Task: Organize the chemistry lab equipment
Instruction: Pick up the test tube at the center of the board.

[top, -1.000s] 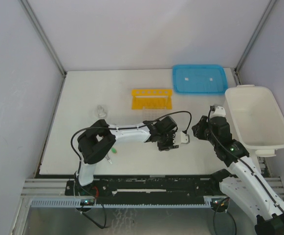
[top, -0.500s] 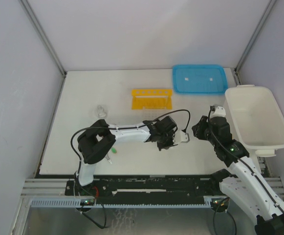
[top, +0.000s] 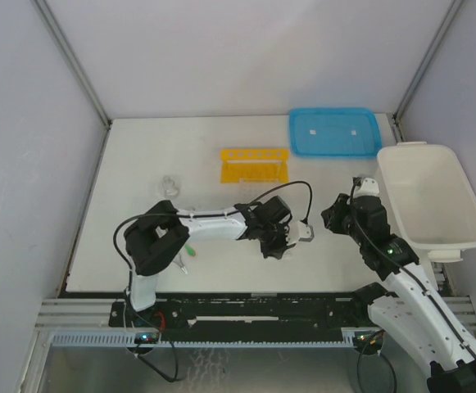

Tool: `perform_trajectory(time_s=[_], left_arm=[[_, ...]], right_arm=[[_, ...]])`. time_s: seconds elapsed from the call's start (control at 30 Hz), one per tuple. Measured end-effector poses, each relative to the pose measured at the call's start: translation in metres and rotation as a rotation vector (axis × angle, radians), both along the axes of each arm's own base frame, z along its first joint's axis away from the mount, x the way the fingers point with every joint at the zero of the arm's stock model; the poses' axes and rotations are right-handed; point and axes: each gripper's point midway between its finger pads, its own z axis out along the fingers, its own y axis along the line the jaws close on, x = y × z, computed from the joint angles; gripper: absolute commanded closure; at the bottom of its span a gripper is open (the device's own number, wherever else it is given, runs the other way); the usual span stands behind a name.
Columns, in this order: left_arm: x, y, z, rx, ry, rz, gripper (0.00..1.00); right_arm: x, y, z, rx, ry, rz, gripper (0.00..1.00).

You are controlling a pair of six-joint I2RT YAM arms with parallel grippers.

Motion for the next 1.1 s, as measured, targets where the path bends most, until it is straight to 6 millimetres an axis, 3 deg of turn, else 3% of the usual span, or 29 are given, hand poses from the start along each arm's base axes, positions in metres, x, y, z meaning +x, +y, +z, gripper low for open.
perform_trajectory(time_s=[0.2, 0.43, 0.7, 0.9, 1.1], left_arm=[[-0.016, 0.024, 0.011, -0.041, 0.002, 0.050, 1.00], [-0.013, 0.028, 0.057, -0.231, -0.075, 0.155, 1.00], [-0.004, 0.031, 0.112, -0.479, -0.148, 0.305, 1.00], [-0.004, 0.041, 0.135, -0.597, -0.159, 0.380, 1.00], [0.000, 0.045, 0.156, -0.666, -0.188, 0.417, 1.00]], right_arm=[[-0.004, 0.005, 0.011, 0.036, -0.038, 0.026, 0.76], [-0.011, 0.021, 0.031, 0.107, -0.103, 0.115, 0.79], [-0.022, 0.064, 0.032, 0.206, -0.057, 0.334, 0.79], [-0.037, 0.096, 0.024, 0.285, 0.034, 0.516, 0.73], [-0.047, 0.114, 0.033, 0.336, 0.049, 0.628, 0.70]])
